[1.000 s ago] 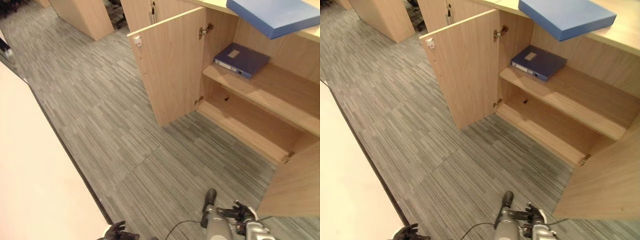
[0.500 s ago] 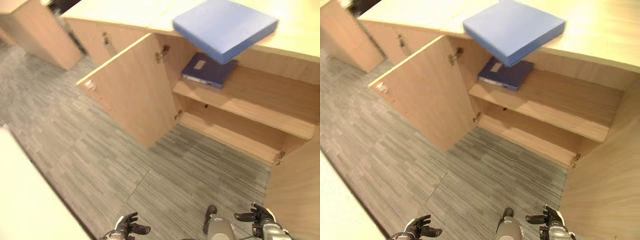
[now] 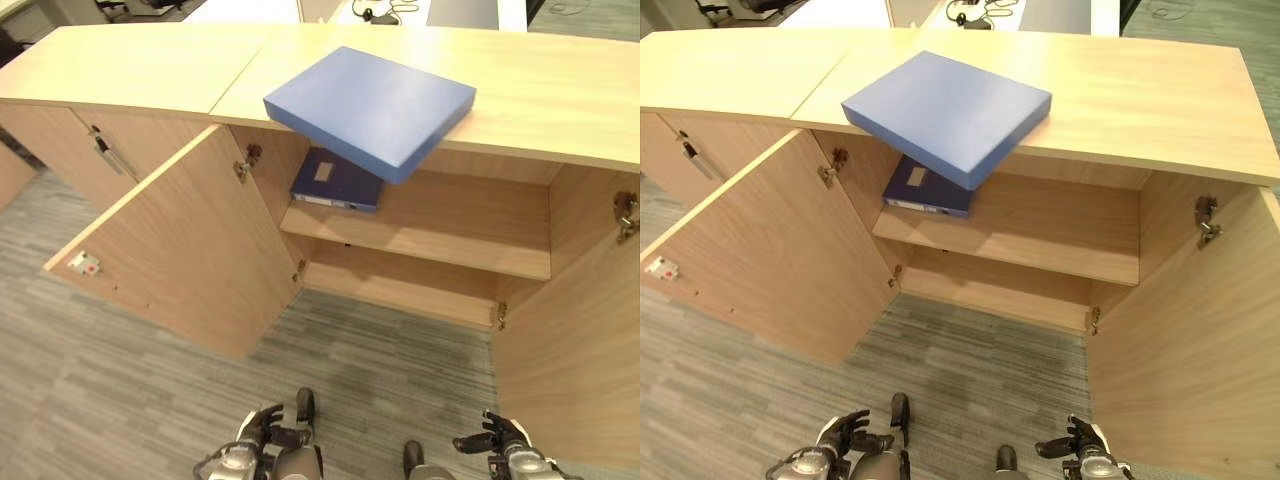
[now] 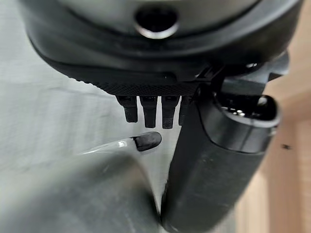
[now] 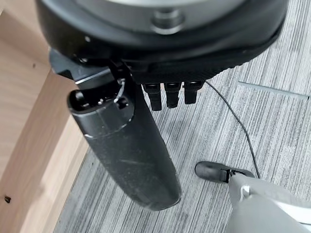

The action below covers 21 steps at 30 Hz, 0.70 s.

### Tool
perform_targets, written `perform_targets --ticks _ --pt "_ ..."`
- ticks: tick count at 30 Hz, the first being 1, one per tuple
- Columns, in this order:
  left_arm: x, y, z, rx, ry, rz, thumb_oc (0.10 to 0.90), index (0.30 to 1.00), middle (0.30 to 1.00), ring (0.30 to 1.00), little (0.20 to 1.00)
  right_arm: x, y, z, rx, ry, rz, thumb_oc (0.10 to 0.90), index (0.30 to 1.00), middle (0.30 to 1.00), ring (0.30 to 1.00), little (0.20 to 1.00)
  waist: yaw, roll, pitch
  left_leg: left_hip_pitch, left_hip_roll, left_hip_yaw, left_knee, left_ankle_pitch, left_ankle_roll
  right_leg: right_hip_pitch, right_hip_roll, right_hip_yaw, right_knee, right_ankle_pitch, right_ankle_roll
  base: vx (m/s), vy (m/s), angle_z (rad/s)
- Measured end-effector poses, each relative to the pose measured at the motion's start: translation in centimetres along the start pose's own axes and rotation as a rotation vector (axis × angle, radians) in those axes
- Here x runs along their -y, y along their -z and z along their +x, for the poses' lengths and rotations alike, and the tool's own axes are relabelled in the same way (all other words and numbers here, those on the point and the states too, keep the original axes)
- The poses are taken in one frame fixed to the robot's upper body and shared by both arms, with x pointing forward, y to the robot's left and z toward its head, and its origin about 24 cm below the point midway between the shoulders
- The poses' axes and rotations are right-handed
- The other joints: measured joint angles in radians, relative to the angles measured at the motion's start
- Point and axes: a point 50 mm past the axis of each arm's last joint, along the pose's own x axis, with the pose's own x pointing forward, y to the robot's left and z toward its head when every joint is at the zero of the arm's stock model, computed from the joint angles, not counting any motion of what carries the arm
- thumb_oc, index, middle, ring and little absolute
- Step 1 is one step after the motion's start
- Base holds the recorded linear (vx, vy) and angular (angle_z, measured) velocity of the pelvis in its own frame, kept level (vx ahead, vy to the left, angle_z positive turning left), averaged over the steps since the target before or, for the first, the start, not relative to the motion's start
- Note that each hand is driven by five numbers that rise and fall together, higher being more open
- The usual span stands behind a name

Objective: Put the empty folder in the office cabinet

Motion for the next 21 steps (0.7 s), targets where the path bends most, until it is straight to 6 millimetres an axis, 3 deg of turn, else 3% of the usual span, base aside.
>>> perform_targets --ticks 1,2,3,4,5,7,9,12,13,15,16,17,18,19,20,21 --pt "-1.1 -0.7 0.1 0.025 -0.031 -0.009 0.8 0.9 0.9 0.9 0.9 -1.1 -0.7 0.1 0.025 -0.031 -0.029 0.8 0.9 0.9 0.9 0.9 0.011 -0.023 0.013 0.007 -0.012 0.012 0.018 0.002 0.002 -0.02 0.003 -0.002 0.095 -0.06 0.017 0.59 0.216 -0.91" --pt "-2.9 -0.6 -0.1 0.031 -0.072 0.002 0.8 0.9 0.9 0.9 0.9 -3.1 -0.6 0.0 0.015 -0.093 -0.051 0.8 0.9 0.9 0.9 0.9 0.057 -0.093 0.013 0.051 -0.075 -0.016 0.023 -0.028 0.027 -0.044 -0.012 0.04 0.187 -0.08 -0.015 0.46 0.175 -1.03" --pt "-3.5 -0.1 -0.2 0.019 -0.088 0.008 0.8 0.9 0.9 0.9 0.9 -3.8 -0.2 -0.2 0.006 -0.118 -0.054 0.8 0.9 0.9 0.9 0.9 0.085 -0.114 0.009 0.07 -0.105 -0.021 0.028 -0.029 0.05 -0.042 -0.032 0.043 0.181 -0.095 -0.012 0.29 0.123 -1.42" --pt "-4.6 1.7 -0.7 -0.046 -0.12 0.019 0.8 0.9 0.9 0.9 0.9 -4.9 -0.9 -0.2 0.03 -0.143 -0.057 0.8 0.9 0.9 0.9 0.9 0.092 -0.141 0.007 0.081 -0.14 -0.005 0.072 -0.025 0.121 0.004 -0.069 0.062 0.141 -0.089 -0.003 0.41 0.174 -0.92" --pt "-5.1 2.0 -0.7 -0.075 -0.138 0.029 0.8 0.9 0.9 0.9 0.9 -5.2 -1.9 -0.2 0.062 -0.153 -0.051 0.8 0.9 0.9 0.9 0.9 0.091 -0.154 0.005 0.081 -0.147 0.009 0.106 -0.051 0.138 0.02 -0.084 0.067 0.121 -0.057 0.012 0.51 0.243 -0.71" --pt "-5.7 2.3 -0.9 -0.087 -0.156 0.039 0.8 0.9 0.9 0.9 0.9 -5.8 -2.2 -0.2 0.064 -0.169 -0.041 0.8 0.9 0.9 0.9 0.9 0.092 -0.156 0.005 0.089 -0.153 0.028 0.133 -0.096 0.148 0.016 -0.091 0.091 0.129 -0.014 0.037 0.29 0.163 -0.27" --pt "-5.9 2.5 -1.0 -0.091 -0.163 0.051 0.8 0.9 0.9 0.9 0.9 -6.3 -2.8 -0.2 0.079 -0.18 -0.028 0.8 0.9 0.9 0.9 0.9 0.096 -0.161 -0.002 0.103 -0.152 0.053 0.122 -0.105 0.15 -0.004 -0.096 0.109 0.144 0.017 0.044 0.22 0.129 -0.36" --pt "-6.0 2.8 -1.1 -0.105 -0.161 0.053 0.8 0.9 0.9 0.9 0.9 -6.6 -4.0 -0.1 0.111 -0.188 -0.023 0.8 0.9 0.9 0.9 0.9 0.083 -0.172 -0.009 0.144 -0.153 0.096 0.037 -0.084 0.182 -0.075 -0.093 0.116 0.238 0.06 0.092 0.2 0.199 -0.37" --pt "-5.8 3.2 -1.2 -0.12 -0.153 0.06 0.8 0.9 0.9 0.9 0.9 -6.6 -4.7 -0.1 0.125 -0.186 -0.023 0.8 0.9 0.9 0.9 0.9 0.078 -0.157 -0.008 0.169 -0.133 0.111 0.002 -0.053 0.201 -0.153 -0.083 0.082 0.387 0.061 0.126 0.11 0.144 -0.2" --pt "-6.1 2.5 -1.1 -0.092 -0.158 0.069 0.8 0.9 0.9 0.9 0.9 -6.9 -4.1 -0.2 0.112 -0.194 -0.023 0.8 0.9 0.9 0.9 0.9 0.058 -0.149 -0.005 0.194 -0.135 0.102 -0.007 -0.07 0.229 -0.218 -0.084 0.021 0.544 0.084 0.128 0.19 0.201 0.01" --pt "-6.1 2.2 -1.1 -0.072 -0.157 0.078 0.8 0.9 0.9 0.9 0.9 -6.9 -4.2 -0.2 0.11 -0.194 -0.022 0.8 0.9 0.9 0.9 0.9 0.065 -0.145 -0.007 0.221 -0.128 0.118 -0.032 -0.058 0.225 -0.237 -0.102 -0.045 0.601 0.114 0.132 0.17 0.127 -0.14" --pt "-6.1 2.1 -1.1 -0.066 -0.156 0.078 0.8 0.9 0.9 0.9 0.9 -7.0 -4.2 -0.2 0.113 -0.197 -0.025 0.8 0.9 0.9 0.9 0.9 0.065 -0.135 -0.007 0.233 -0.124 0.126 -0.039 -0.058 0.229 -0.247 -0.108 -0.069 0.612 0.113 0.134 0.21 0.1 -0.44" --pt "-6.1 2.2 -1.1 -0.069 -0.158 0.079 0.8 0.9 0.9 0.9 0.9 -7.2 -4.5 -0.2 0.121 -0.2 -0.025 0.8 0.9 0.9 0.9 0.9 0.064 -0.125 -0.011 0.251 -0.127 0.145 -0.054 -0.069 0.244 -0.258 -0.146 -0.14 0.616 0.103 0.142 0.16 -0.002 -0.4" --pt "-6.2 2.2 -1.1 -0.07 -0.159 0.079 0.8 0.9 0.9 0.9 0.9 -7.2 -4.7 -0.2 0.129 -0.201 -0.027 0.8 0.9 0.9 0.9 0.9 0.06 -0.12 -0.012 0.256 -0.127 0.154 -0.055 -0.071 0.247 -0.264 -0.163 -0.163 0.592 0.091 0.143 0.21 -0.036 -0.48" --pt "-6.1 2.5 -1.2 -0.075 -0.156 0.077 0.8 0.9 0.9 0.9 0.9 -7.1 -4.8 -0.3 0.141 -0.201 -0.027 0.8 0.9 0.9 0.9 0.9 0.058 -0.107 -0.019 0.26 -0.127 0.17 -0.055 -0.078 0.242 -0.257 -0.197 -0.217 0.492 0.072 0.14 0.27 -0.163 -0.62" --pt "-6.1 3.1 -1.4 -0.091 -0.161 0.07 0.8 0.9 0.9 0.9 0.9 -7.2 -5.3 -0.3 0.155 -0.205 -0.035 0.8 0.9 0.9 0.9 0.9 0.056 -0.097 -0.023 0.261 -0.132 0.194 -0.055 -0.076 0.229 -0.242 -0.224 -0.275 0.274 0.085 0.14 0.27 -0.197 -0.47"
